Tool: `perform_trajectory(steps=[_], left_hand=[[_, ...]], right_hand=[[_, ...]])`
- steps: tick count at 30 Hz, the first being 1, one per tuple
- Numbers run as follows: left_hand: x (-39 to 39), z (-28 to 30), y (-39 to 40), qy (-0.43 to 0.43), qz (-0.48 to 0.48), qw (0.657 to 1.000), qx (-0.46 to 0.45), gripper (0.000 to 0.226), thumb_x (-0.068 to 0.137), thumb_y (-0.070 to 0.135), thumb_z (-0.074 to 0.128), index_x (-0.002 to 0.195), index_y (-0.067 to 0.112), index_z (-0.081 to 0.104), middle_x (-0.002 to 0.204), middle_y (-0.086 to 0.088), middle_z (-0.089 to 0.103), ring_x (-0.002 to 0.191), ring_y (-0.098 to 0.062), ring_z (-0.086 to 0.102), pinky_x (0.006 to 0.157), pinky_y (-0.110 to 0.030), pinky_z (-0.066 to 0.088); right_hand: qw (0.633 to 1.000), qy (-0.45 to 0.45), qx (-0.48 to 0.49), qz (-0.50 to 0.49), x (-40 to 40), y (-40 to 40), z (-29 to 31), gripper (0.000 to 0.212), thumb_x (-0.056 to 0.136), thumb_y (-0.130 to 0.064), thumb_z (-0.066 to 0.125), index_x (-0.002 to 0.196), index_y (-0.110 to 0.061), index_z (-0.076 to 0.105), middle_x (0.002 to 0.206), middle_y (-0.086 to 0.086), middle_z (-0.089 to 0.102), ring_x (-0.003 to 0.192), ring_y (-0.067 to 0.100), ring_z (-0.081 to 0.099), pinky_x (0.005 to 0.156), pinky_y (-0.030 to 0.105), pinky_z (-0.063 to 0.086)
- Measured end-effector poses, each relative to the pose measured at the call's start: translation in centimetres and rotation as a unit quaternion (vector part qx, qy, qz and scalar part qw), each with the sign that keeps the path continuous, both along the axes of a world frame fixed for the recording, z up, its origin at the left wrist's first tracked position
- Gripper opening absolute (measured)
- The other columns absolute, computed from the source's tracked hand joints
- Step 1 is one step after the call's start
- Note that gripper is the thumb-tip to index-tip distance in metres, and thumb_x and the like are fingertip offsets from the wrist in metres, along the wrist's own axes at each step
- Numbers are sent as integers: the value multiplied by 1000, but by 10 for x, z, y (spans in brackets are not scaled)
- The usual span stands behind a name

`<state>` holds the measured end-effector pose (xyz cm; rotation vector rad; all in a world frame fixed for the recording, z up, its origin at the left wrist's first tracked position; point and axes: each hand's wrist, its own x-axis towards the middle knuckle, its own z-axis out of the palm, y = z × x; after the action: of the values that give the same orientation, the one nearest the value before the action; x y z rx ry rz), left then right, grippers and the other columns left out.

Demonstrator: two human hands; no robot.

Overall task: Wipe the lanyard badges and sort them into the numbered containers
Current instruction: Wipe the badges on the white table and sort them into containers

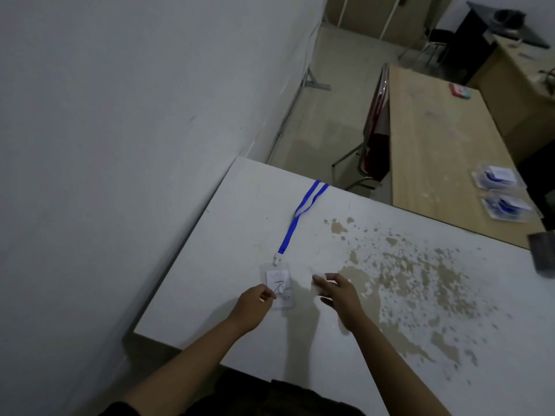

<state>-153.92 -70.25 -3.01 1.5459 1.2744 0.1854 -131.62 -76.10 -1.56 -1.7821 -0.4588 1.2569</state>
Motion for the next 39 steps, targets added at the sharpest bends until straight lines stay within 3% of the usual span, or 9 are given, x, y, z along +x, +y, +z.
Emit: perform_trajectory(steps=[6, 9, 12, 17, 21, 25, 30, 34, 39], left_hand=[[7, -15, 12, 88, -84, 986, 116, 51, 94, 26, 58, 142, 18, 40, 149, -2, 37, 137, -20, 36, 112, -33, 32], [3, -27, 16, 131, -110, 976, 134, 75, 94, 35, 58, 154, 27, 14, 163, 3, 4, 149, -18, 11, 118, -38, 18], [3, -38, 18, 173, -132, 965, 145, 86, 90, 49, 59, 154, 34, 4, 162, 0, -10, 150, -23, -1, 120, -41, 11], [3, -53, 19, 252, -180, 937, 159, 95, 84, 66, 53, 151, 38, -9, 160, -4, -22, 149, -29, -15, 120, -46, 2], [0, -58, 22, 267, -183, 932, 164, 101, 78, 72, 55, 148, 45, -12, 159, -3, -27, 147, -30, -21, 118, -51, -1], [-4, -58, 26, 270, -204, 928, 157, 103, 76, 74, 55, 148, 46, -14, 157, -3, -30, 146, -30, -23, 118, -52, -3], [-7, -57, 29, 264, -212, 930, 144, 110, 73, 70, 63, 145, 49, -17, 157, -3, -31, 146, -30, -24, 117, -54, -2], [-5, -53, 29, 255, -201, 935, 140, 109, 70, 68, 68, 147, 53, -7, 158, -2, -27, 147, -29, -21, 117, -54, -1], [-6, -53, 28, 252, -194, 938, 135, 111, 71, 68, 66, 149, 47, -10, 158, -2, -28, 147, -29, -20, 117, -52, -3]], right_hand=[[994, 55, 0, 97, -7, 17, 8, 21, 90, -24, 69, 94, -5, 62, 101, 10, 75, 93, 22, 72, 78, 29, 56], [990, -135, 17, 32, -12, 26, 2, 18, 91, -25, 68, 97, -9, 64, 88, 1, 76, 83, 15, 73, 75, 32, 59], [955, -281, 55, 76, -19, 29, -5, 18, 94, -29, 63, 110, -23, 71, 94, -11, 75, 81, -2, 68, 74, 12, 53], [777, -448, 41, 440, -40, 4, -47, 35, 104, -29, 38, 135, -28, 54, 133, -3, 61, 118, 11, 60, 108, 34, 42], [681, -521, 29, 514, -31, -21, -63, 48, 104, -43, 22, 149, -34, 34, 156, -10, 29, 147, 16, 23, 121, 50, 15], [681, -534, -46, 499, -29, -3, -52, 58, 100, -53, 0, 154, -37, 15, 157, -17, 5, 151, 16, -7, 120, 49, -10], [640, -531, -6, 555, -35, -27, -47, 54, 103, -48, 16, 148, -30, 40, 155, -9, 34, 149, 19, 19, 118, 50, 3], [667, -540, -54, 511, -37, 7, -44, 56, 103, -48, 5, 155, -32, 16, 159, -15, 5, 151, 15, -10, 120, 48, -13], [634, -530, -33, 562, -38, -25, -38, 58, 103, -48, 9, 149, -28, 38, 156, -8, 33, 149, 20, 18, 118, 50, 0]])
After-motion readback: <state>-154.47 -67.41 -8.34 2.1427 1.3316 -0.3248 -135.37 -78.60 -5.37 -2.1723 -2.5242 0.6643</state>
